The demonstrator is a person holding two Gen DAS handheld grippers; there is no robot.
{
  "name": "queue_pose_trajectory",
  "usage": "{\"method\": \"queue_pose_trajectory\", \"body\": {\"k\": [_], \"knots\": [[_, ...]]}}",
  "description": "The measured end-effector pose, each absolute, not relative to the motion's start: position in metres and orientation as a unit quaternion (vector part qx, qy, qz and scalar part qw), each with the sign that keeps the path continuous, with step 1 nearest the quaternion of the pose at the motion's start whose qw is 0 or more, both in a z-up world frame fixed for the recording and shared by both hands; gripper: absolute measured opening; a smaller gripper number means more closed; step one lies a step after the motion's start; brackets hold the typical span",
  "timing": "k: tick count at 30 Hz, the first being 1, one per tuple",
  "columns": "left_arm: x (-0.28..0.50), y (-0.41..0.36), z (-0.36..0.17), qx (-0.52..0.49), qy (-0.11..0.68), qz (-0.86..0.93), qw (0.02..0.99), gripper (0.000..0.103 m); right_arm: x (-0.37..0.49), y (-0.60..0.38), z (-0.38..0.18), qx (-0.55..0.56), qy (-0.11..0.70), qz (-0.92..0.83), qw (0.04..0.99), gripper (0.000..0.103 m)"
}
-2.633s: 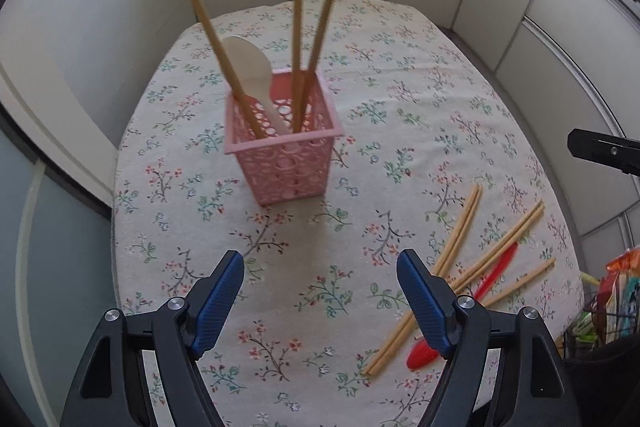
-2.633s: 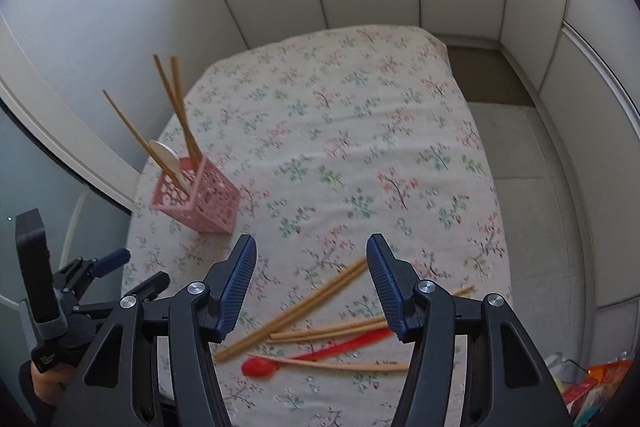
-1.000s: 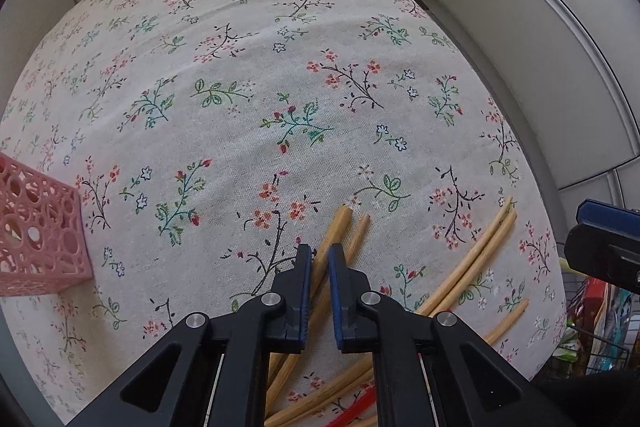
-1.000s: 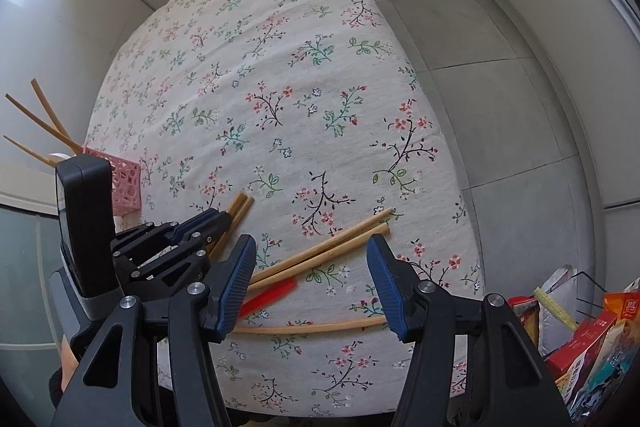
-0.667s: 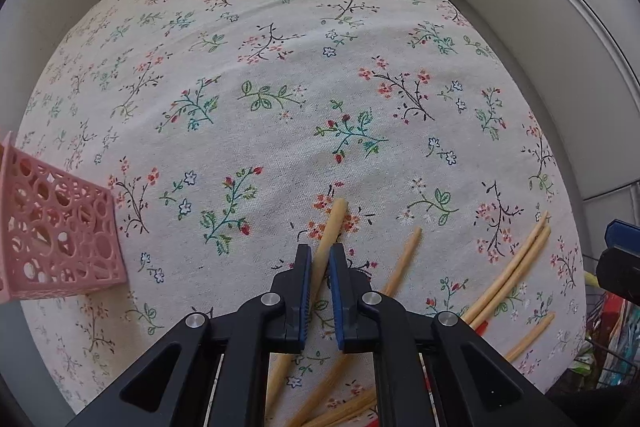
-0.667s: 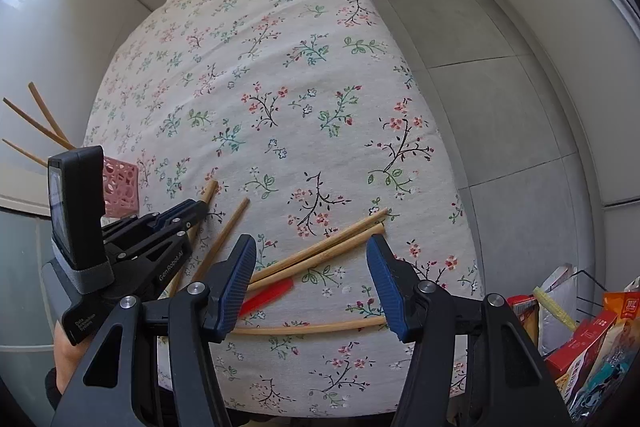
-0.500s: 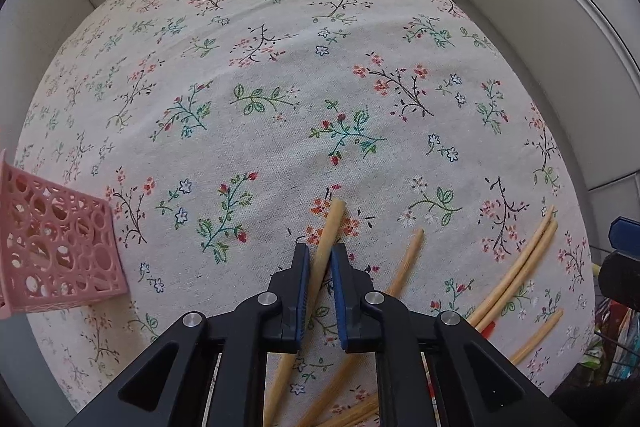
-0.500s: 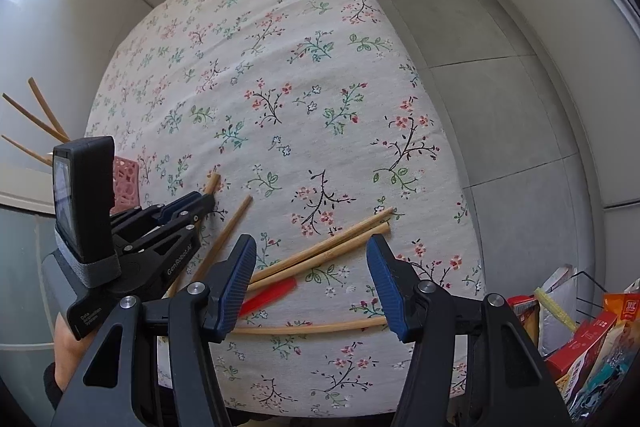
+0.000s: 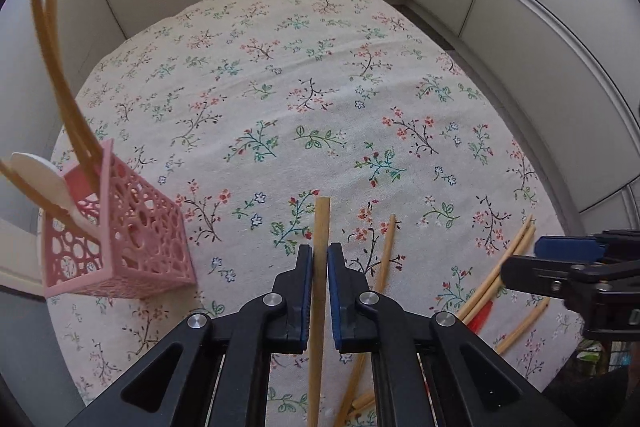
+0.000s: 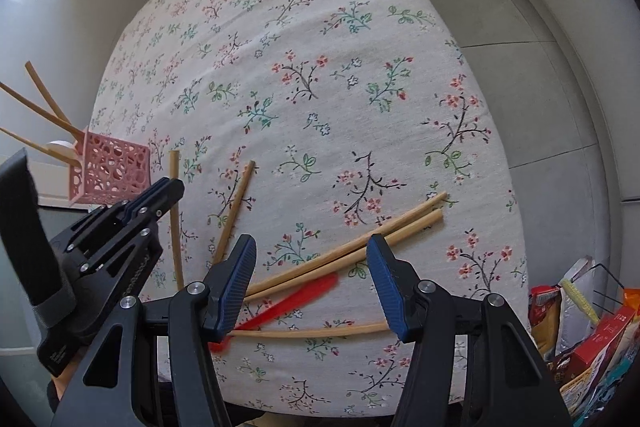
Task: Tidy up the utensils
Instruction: 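Grasp a wooden chopstick with the left gripper and lift it upright, then grasp another chopstick with the right gripper while the left gripper carries its chopstick to the basket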
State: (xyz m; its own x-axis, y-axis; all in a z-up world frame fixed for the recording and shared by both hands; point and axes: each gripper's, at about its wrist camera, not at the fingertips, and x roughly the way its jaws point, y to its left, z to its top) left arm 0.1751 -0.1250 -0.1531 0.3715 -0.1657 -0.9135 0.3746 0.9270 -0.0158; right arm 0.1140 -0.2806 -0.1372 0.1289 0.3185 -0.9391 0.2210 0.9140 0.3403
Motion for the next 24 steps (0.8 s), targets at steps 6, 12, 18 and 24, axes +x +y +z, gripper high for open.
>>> {"method": "queue_pose_trajectory", "body": {"k": [6, 12, 18, 24], "knots": [[0.147, -0.088, -0.120, 0.065, 0.504, -0.175, 0.844, 0.007, 0.125, -0.253, -0.152, 0.201, 0.677, 0.048, 0.706, 0.060], [0.130, -0.042, -0.096, 0.023, 0.475, -0.171, 0.863, 0.007, 0.137, -0.229, -0.164, 0.188, 0.687, 0.051, 0.700, 0.060], [0.118, -0.007, -0.077, -0.010, 0.454, -0.163, 0.876, 0.007, 0.154, -0.207, -0.179, 0.186, 0.696, 0.047, 0.692, 0.060], [0.116, 0.015, -0.075, -0.028, 0.452, -0.151, 0.879, 0.007, 0.167, -0.185, -0.189, 0.144, 0.699, 0.034, 0.700, 0.060]]}}
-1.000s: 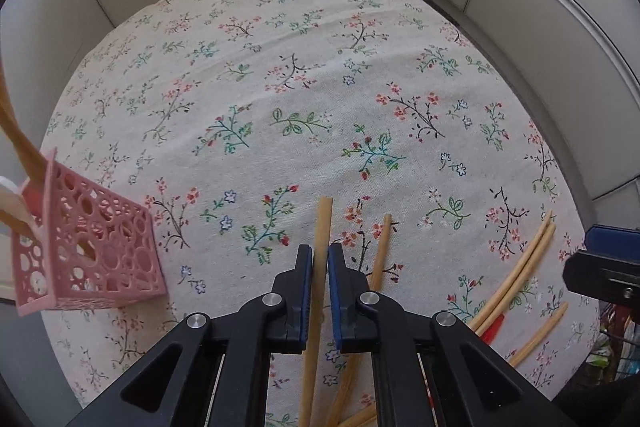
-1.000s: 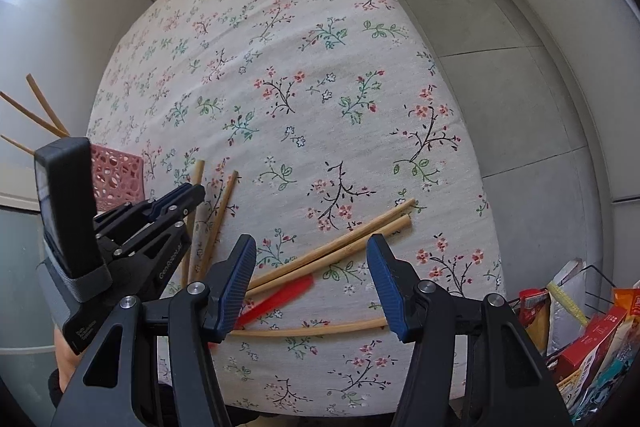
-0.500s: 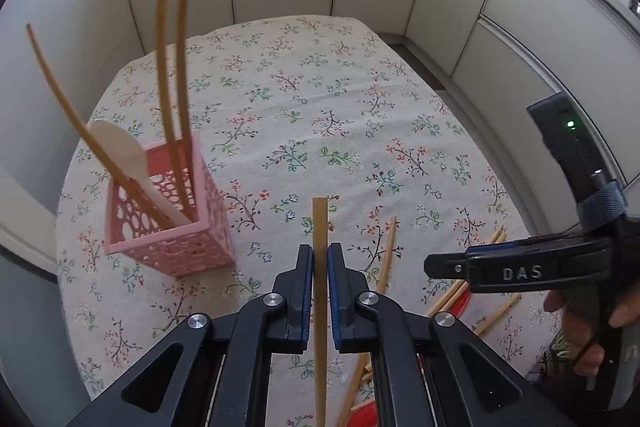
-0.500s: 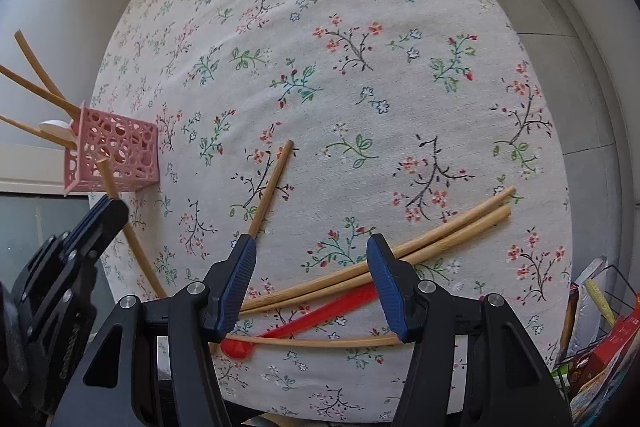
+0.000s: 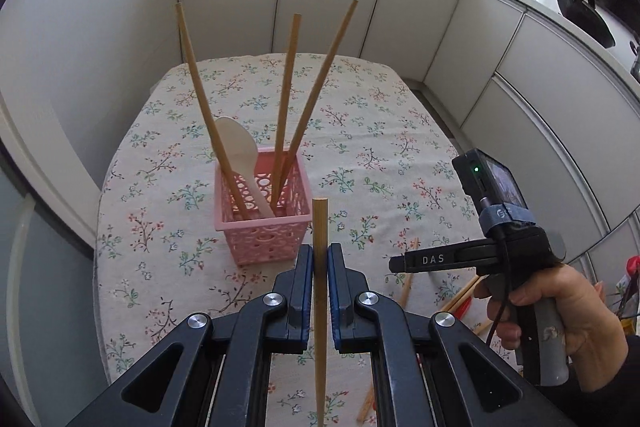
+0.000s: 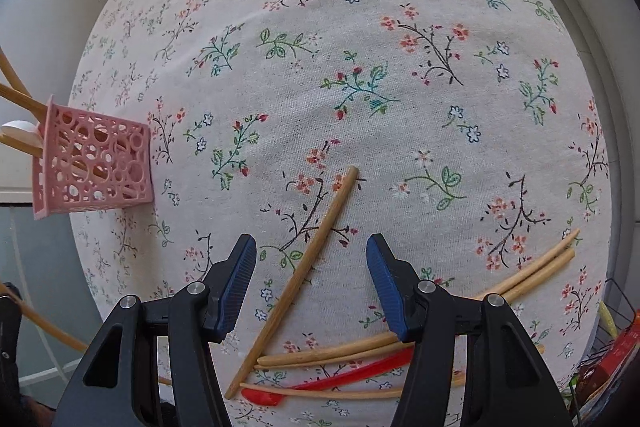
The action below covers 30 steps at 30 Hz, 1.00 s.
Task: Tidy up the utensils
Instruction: 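Grasp another chopstick with the right gripper while the left gripper carries its chopstick to the basket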
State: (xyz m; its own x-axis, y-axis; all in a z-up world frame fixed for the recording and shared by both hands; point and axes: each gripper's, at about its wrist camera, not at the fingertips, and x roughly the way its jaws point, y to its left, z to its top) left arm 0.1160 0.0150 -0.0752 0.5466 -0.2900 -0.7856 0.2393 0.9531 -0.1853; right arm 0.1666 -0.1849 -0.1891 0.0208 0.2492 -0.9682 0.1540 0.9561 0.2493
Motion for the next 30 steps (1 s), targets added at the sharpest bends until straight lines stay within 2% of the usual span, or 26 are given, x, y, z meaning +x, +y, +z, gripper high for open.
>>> {"method": "queue_pose_trajectory", "body": {"k": [5, 13, 22, 30], "knots": [[0.120, 0.021, -0.078, -0.036, 0.457, -0.146, 0.877, 0.007, 0.170, -0.167, -0.188, 0.089, 0.697, 0.007, 0.712, 0.047], [0.123, 0.021, -0.083, -0.038, 0.461, -0.136, 0.876, 0.007, 0.168, -0.162, -0.188, 0.076, 0.690, -0.026, 0.719, 0.013], [0.124, 0.026, -0.082, -0.049, 0.455, -0.120, 0.881, 0.007, 0.163, -0.197, -0.193, 0.229, 0.681, 0.014, 0.695, 0.007], [0.116, 0.040, -0.057, -0.064, 0.417, -0.096, 0.902, 0.007, 0.144, -0.195, -0.152, 0.247, 0.646, 0.071, 0.719, 0.005]]}}
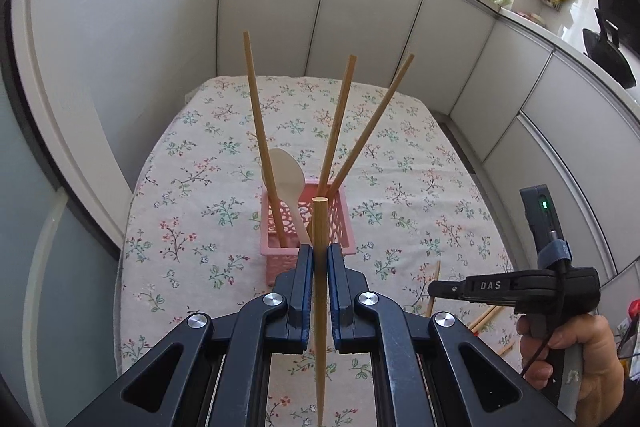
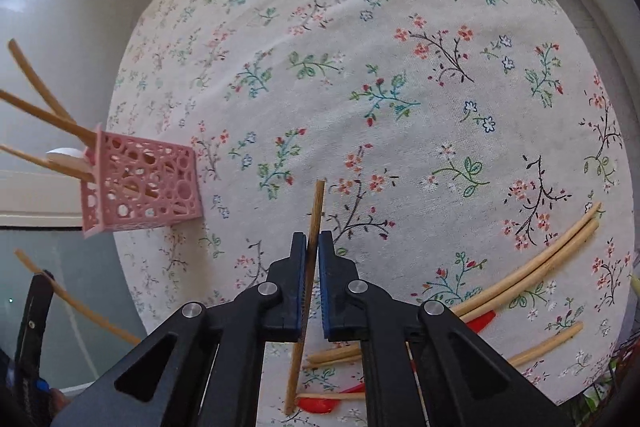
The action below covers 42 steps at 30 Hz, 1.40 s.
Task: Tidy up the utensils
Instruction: 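Grasp another chopstick with the right gripper while the left gripper carries its chopstick to the basket, then lower the chopstick into the basket and open the left gripper while the right gripper lowers its chopstick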
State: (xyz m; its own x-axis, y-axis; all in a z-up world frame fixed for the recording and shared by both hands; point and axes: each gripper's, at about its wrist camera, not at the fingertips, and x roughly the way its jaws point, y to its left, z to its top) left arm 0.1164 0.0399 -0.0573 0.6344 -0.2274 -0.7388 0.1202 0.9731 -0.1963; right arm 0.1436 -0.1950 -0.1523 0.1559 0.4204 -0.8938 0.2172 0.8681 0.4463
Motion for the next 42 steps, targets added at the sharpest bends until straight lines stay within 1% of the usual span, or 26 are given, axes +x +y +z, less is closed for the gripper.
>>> {"method": "queue_pose_trajectory", "body": {"k": [7, 14, 18, 26, 30, 35, 42], "knots": [[0.101, 0.051, -0.027, -0.072, 0.360, -0.071, 0.927, 0.007, 0.123, -0.177, -0.087, 0.210, 0.585, 0.115, 0.775, 0.005], [0.080, 0.066, 0.014, -0.098, 0.264, -0.052, 0.958, 0.007, 0.106, -0.168, -0.019, 0.184, 0.485, 0.136, 0.844, 0.005], [0.077, 0.074, 0.028, -0.119, 0.217, -0.041, 0.968, 0.007, 0.100, -0.167, 0.011, 0.175, 0.433, 0.137, 0.873, 0.005], [0.092, 0.084, 0.041, -0.144, 0.153, -0.010, 0.978, 0.007, 0.102, -0.163, 0.034, 0.169, 0.393, 0.141, 0.893, 0.005], [0.099, 0.081, 0.040, -0.133, 0.117, -0.001, 0.984, 0.007, 0.105, -0.161, 0.035, 0.167, 0.388, 0.143, 0.895, 0.005], [0.118, 0.070, 0.023, -0.109, 0.118, -0.003, 0.987, 0.007, 0.107, -0.159, 0.031, 0.166, 0.389, 0.145, 0.895, 0.005], [0.151, 0.058, -0.019, -0.086, 0.185, -0.005, 0.979, 0.007, 0.106, -0.160, 0.028, 0.160, 0.385, 0.139, 0.898, 0.005]]}}
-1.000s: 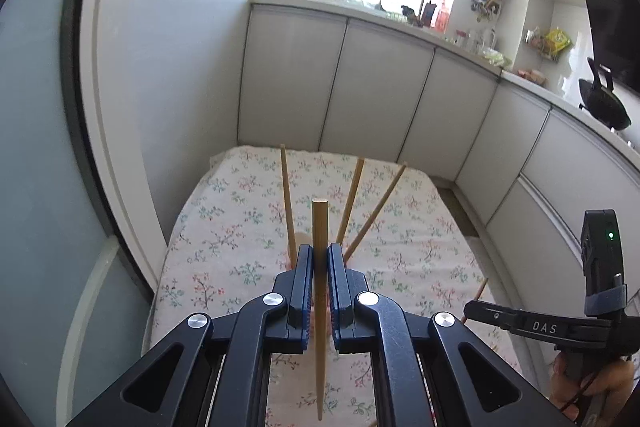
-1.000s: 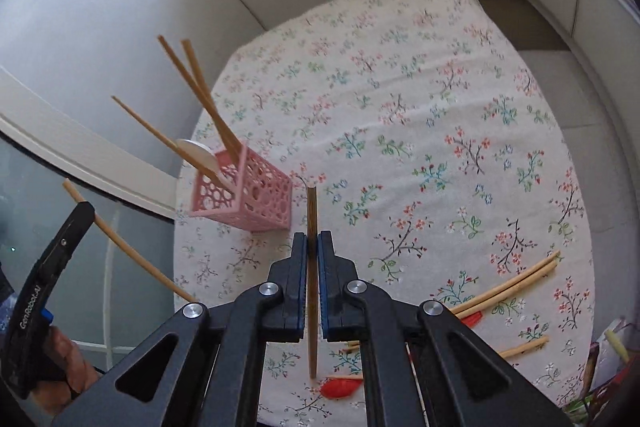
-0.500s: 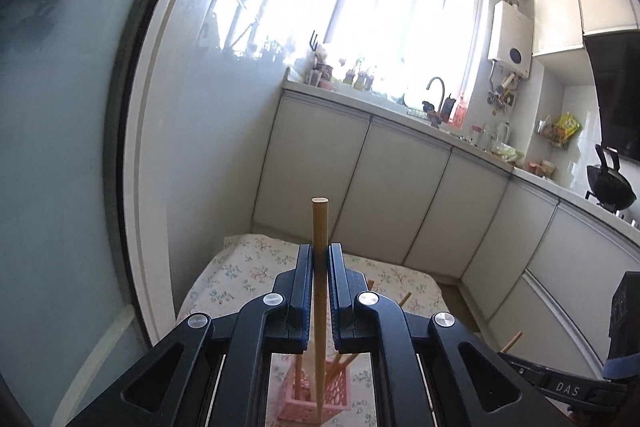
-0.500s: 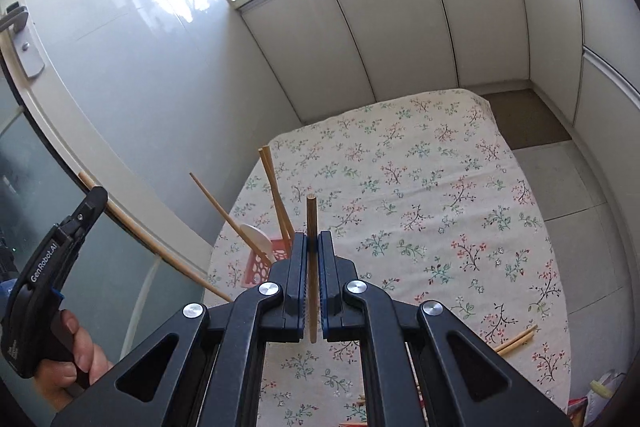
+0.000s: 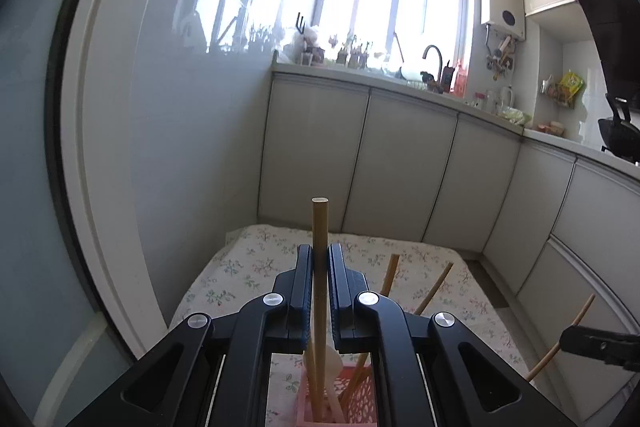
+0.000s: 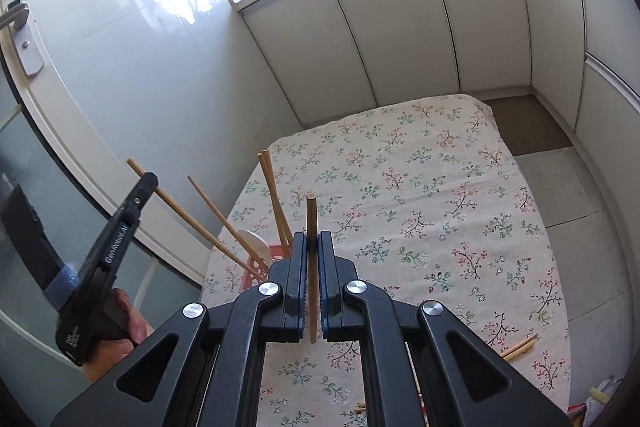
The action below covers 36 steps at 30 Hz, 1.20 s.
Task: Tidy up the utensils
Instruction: 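Lower the chopstick into the basket and open the left gripper while the right gripper lowers its chopstick, then open the right gripper to drop its chopstick into the pink basket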
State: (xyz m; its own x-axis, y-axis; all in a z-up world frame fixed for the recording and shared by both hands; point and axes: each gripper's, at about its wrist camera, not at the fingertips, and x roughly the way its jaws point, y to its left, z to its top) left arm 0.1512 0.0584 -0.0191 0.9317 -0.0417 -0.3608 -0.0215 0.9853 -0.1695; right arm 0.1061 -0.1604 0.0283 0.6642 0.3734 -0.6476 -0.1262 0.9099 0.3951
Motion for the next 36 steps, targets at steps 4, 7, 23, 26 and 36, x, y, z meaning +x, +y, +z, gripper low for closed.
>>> {"method": "queue_pose_trajectory", "body": {"k": [4, 7, 23, 26, 36], "knots": [[0.167, 0.060, -0.038, -0.094, 0.235, -0.011, 0.967, 0.008, 0.107, -0.162, 0.028, 0.161, 0.382, 0.139, 0.900, 0.005], [0.170, 0.062, -0.042, -0.100, 0.257, -0.013, 0.961, 0.015, 0.106, -0.163, 0.031, 0.163, 0.375, 0.140, 0.902, 0.005], [0.130, 0.095, -0.037, -0.092, 0.331, 0.040, 0.938, 0.064, 0.112, -0.124, 0.083, 0.134, 0.292, 0.160, 0.933, 0.005], [0.129, 0.102, -0.047, -0.100, 0.351, 0.036, 0.930, 0.064, 0.118, -0.107, 0.076, 0.110, 0.294, 0.155, 0.937, 0.005], [0.132, 0.104, -0.053, -0.096, 0.372, 0.024, 0.923, 0.064, 0.140, -0.070, 0.038, 0.042, 0.317, 0.133, 0.938, 0.005]]}}
